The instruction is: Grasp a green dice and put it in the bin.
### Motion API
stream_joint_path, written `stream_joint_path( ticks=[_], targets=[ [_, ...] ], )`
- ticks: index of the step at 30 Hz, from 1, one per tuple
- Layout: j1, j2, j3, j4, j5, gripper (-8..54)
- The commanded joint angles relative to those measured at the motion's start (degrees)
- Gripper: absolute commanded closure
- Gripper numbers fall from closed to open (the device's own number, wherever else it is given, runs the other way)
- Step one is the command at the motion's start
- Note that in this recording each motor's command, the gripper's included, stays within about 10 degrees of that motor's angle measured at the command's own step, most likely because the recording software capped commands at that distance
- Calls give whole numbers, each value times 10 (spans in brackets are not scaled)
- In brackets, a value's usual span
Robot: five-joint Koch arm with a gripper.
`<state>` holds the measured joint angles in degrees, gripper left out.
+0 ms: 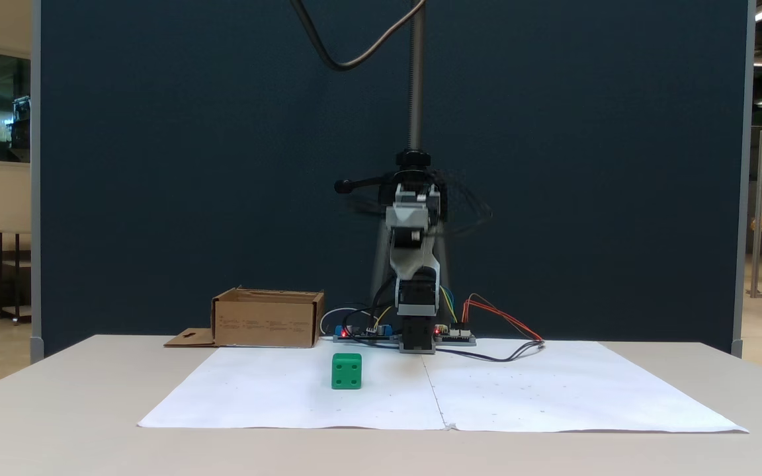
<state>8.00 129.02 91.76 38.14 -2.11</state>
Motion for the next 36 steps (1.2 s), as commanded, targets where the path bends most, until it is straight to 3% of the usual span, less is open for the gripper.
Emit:
stream_joint_path(
  ticks=[1,4,18,30,36],
  targets=[
    [7,-13,-94,94,-21,16],
    [11,-51,-180,208,-21,15],
    [83,-174,-281,633,-56,12],
    [142,-221,-358,632,-235,5],
    [165,-228,-362,620,-271,4]
  ],
)
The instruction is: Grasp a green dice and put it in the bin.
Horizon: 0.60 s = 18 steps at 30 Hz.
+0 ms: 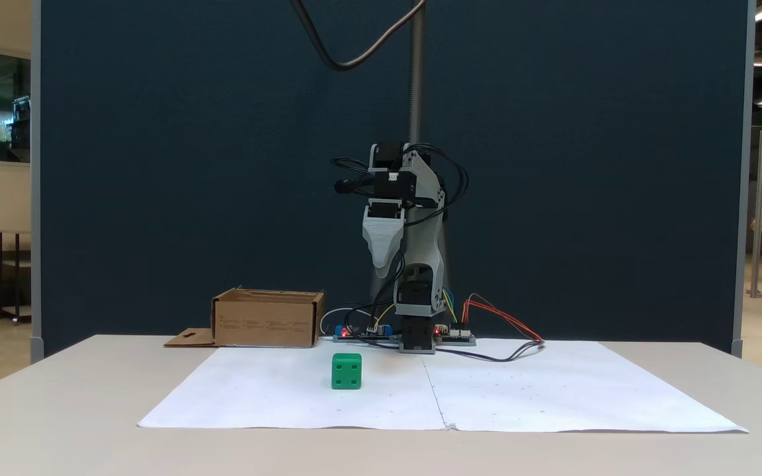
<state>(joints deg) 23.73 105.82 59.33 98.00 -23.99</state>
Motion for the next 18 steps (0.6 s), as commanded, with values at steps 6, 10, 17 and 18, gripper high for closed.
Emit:
stream_joint_path(
  ticks=[6,10,17,18],
  targets=[
    [9,-18,-47,11,-51,6],
    [10,-60,-62,-1,-51,7],
    [13,-156,-118,-10,-50,7],
    [13,-169,-127,-10,-49,7]
  ],
)
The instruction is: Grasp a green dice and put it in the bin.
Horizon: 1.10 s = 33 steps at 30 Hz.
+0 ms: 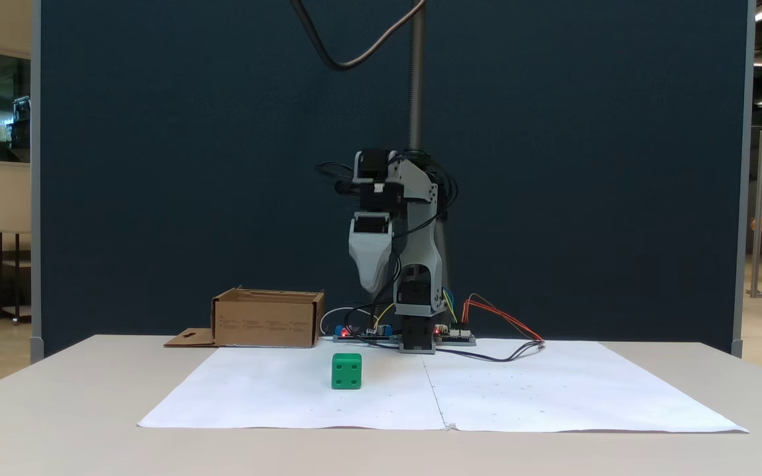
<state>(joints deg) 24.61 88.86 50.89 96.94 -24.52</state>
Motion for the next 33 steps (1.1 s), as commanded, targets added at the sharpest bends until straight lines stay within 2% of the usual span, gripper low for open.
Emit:
stream_joint_path(
  ticks=[1,9,15,33],
  targets=[
    [4,-11,-51,1,-44,7],
    [14,-94,-111,1,-43,6],
    [30,-120,-120,-11,-43,5],
    [40,-122,-50,-61,-42,8]
  ],
)
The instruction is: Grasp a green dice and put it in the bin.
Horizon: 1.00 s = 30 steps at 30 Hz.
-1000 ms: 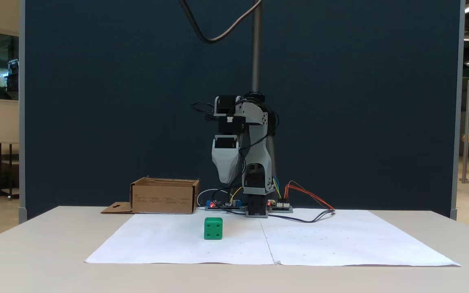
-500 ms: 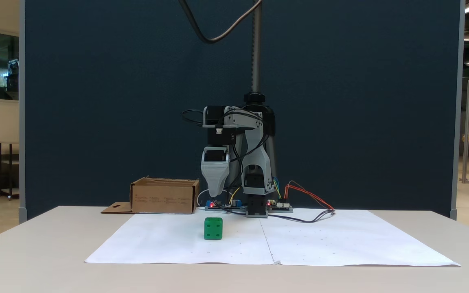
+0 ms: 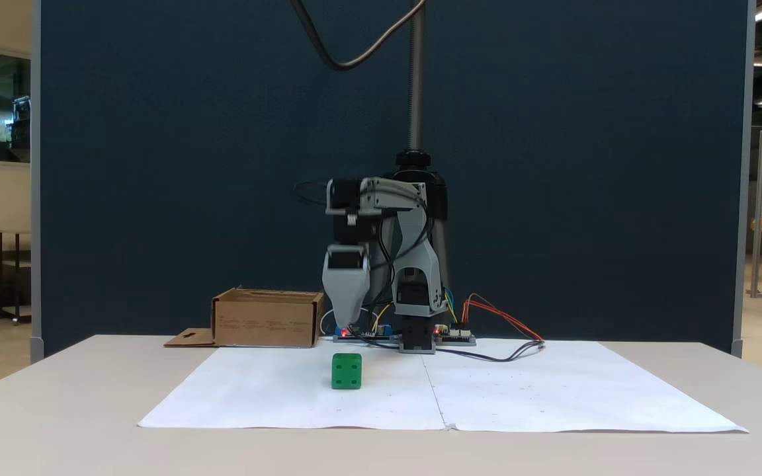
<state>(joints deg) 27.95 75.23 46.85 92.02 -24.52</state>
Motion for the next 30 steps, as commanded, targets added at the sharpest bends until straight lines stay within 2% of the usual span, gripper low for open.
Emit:
stream_joint_path(
  ticks=[1,30],
  targets=[
    [7,14,0,-20,-42,8],
    [16,4,143,-180,-54,13]
  ],
)
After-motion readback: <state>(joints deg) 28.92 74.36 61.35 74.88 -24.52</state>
